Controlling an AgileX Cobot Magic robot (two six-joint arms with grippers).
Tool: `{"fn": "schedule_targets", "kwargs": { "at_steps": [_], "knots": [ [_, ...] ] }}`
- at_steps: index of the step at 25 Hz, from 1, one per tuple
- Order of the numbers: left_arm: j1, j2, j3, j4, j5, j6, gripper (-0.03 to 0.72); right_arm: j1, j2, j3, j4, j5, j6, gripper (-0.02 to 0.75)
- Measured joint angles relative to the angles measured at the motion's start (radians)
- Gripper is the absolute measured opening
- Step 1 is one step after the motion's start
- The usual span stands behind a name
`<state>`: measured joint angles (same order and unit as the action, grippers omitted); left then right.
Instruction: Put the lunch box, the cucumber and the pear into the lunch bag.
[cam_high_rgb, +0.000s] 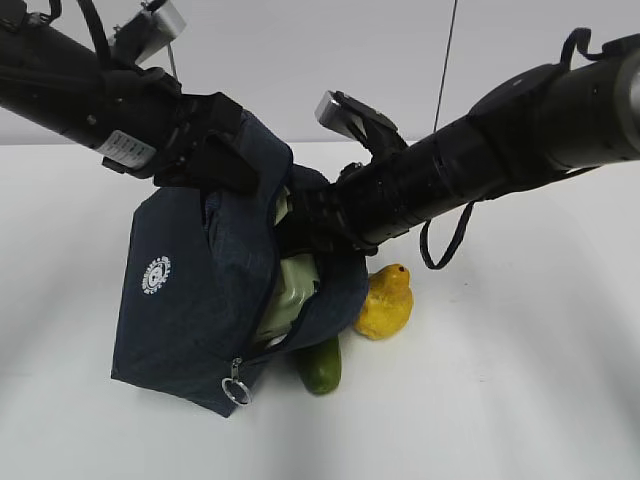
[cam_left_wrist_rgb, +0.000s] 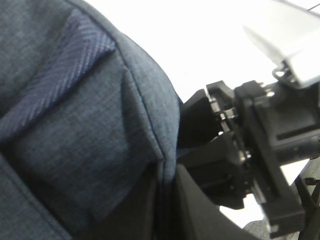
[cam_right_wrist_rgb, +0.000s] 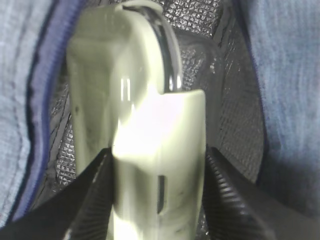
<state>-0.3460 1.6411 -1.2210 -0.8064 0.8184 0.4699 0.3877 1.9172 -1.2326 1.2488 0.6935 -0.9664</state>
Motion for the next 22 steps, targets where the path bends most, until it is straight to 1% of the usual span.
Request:
{"fn": "schedule_targets", "kwargs": {
  "at_steps": [16, 21, 22],
  "knots": [
    [0.000, 0.000, 0.000, 0.000, 0.002, 0.001, 0.001, 0.000, 0.011, 0.000, 0.031, 0.004, -0.010, 0.394],
    [0.000, 0.000, 0.000, 0.000, 0.002, 0.001, 0.001, 0.000, 0.011, 0.000, 0.035, 0.004, -0.010, 0.411],
    [0.000, 0.000, 0.000, 0.000, 0.002, 0.001, 0.001, 0.000, 0.011, 0.000, 0.038, 0.004, -0.010, 0.426]
  ]
}}
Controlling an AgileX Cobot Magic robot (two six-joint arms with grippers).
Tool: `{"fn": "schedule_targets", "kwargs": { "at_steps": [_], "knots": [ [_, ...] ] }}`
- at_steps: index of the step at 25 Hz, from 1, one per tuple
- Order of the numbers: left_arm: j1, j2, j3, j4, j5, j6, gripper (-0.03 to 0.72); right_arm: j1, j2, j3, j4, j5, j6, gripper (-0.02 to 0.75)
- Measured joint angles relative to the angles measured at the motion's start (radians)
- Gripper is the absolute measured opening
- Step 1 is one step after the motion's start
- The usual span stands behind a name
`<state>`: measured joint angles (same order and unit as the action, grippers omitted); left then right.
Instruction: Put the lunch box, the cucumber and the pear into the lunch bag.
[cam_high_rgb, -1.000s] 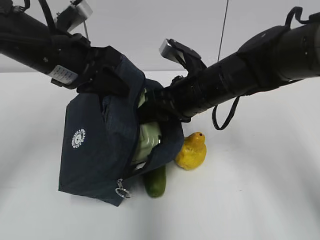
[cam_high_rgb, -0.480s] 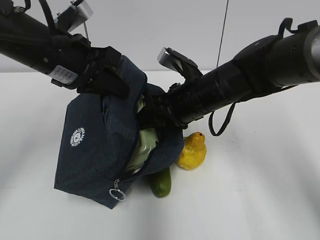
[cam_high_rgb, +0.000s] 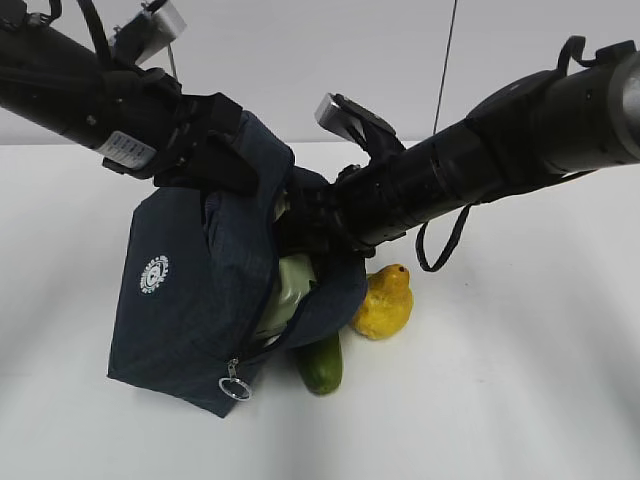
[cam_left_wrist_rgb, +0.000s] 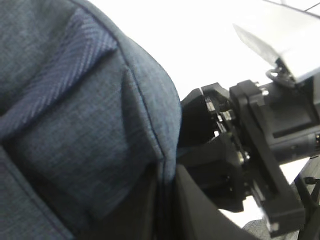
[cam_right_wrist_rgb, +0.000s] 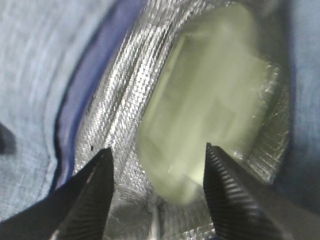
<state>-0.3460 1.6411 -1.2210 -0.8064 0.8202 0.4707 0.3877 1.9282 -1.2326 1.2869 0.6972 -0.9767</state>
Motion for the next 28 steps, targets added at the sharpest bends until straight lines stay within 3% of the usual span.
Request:
{"fn": "schedule_targets", "kwargs": {
  "at_steps": [16, 20, 28],
  "knots": [
    [0.000, 0.000, 0.000, 0.005, 0.006, 0.000, 0.001, -0.017, -0.050, -0.005, -0.002, -0.005, -0.014, 0.452],
    [0.006, 0.000, 0.000, 0.016, 0.014, 0.000, 0.001, -0.040, -0.111, -0.005, -0.117, -0.033, 0.029, 0.453],
    [0.043, 0.000, -0.001, 0.036, 0.059, 0.000, 0.001, -0.051, -0.205, -0.005, -0.530, -0.044, 0.233, 0.428]
  ]
}}
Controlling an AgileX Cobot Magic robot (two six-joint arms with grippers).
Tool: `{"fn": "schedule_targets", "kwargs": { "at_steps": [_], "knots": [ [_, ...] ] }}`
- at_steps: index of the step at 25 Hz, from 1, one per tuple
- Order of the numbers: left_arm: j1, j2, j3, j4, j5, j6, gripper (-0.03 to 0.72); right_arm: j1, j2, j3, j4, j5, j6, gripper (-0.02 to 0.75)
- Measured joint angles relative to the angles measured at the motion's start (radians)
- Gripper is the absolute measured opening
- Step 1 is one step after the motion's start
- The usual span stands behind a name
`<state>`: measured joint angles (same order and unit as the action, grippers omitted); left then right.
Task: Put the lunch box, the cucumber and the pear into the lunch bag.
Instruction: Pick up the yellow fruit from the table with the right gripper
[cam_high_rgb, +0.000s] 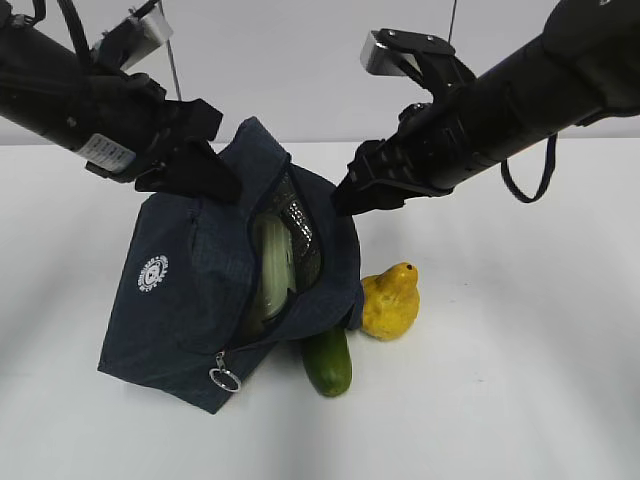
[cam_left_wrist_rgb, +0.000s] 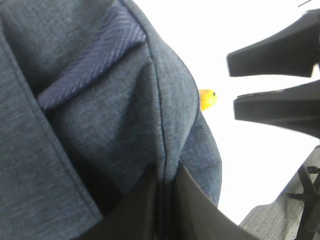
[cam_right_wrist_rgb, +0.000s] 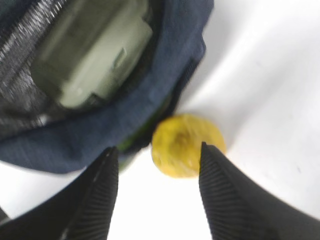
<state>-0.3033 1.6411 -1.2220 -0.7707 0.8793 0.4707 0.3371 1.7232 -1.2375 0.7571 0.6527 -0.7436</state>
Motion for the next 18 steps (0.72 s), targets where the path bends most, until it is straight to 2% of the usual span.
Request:
{"fn": "schedule_targets", "kwargs": {
  "at_steps": [9, 18],
  "knots": [
    [0.007, 0.000, 0.000, 0.013, 0.058, 0.000, 0.001, -0.003, -0.079, 0.000, -0.377, 0.174, 0.253, 0.412],
    [0.007, -0.002, 0.000, 0.026, 0.072, 0.000, 0.001, -0.003, -0.072, 0.000, -0.428, 0.233, 0.290, 0.412]
  ]
}}
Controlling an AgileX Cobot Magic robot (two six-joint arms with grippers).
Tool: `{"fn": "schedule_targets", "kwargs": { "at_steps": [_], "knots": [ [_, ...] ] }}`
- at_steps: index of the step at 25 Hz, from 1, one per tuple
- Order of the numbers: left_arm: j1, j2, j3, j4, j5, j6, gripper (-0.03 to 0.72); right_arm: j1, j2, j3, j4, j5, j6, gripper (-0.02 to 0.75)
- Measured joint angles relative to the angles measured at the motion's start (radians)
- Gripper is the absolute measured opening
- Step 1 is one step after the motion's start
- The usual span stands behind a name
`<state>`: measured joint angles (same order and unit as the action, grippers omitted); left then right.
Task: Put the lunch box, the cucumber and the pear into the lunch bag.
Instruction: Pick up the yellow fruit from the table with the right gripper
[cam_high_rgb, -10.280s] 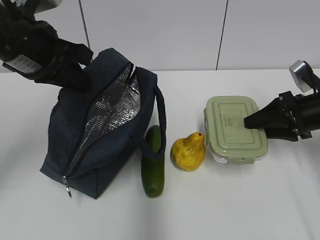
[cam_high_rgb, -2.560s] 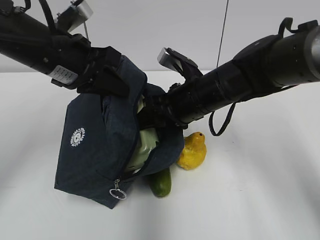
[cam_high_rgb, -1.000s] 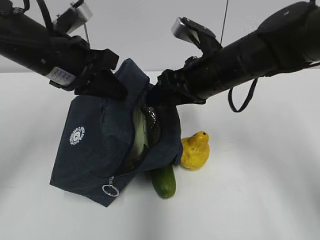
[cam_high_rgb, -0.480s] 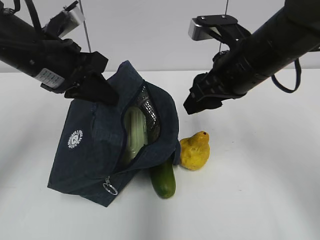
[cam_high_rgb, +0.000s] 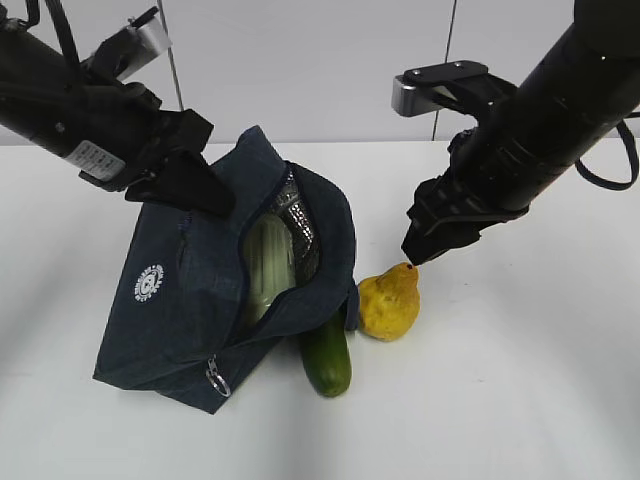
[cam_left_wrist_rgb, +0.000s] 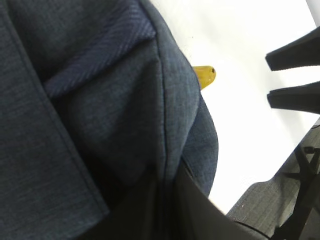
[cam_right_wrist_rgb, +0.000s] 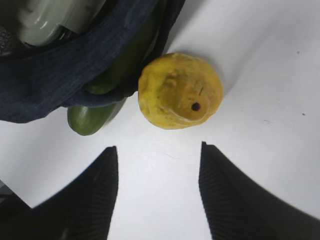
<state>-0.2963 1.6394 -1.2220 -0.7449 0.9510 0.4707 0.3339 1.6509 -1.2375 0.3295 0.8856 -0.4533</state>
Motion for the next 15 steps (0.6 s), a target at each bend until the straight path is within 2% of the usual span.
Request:
{"fn": "schedule_targets", "kwargs": {
  "at_steps": [9, 15],
  "knots": [
    [0.000, -0.018, 0.000, 0.028, 0.002, -0.004, 0.001, 0.000, 0.079, 0.000, 0.029, -0.013, -0.003, 0.411],
    [0.000, -0.037, 0.000, 0.041, 0.006, -0.004, 0.001, 0.000, 0.108, 0.000, 0.077, -0.077, -0.018, 0.410]
  ]
}}
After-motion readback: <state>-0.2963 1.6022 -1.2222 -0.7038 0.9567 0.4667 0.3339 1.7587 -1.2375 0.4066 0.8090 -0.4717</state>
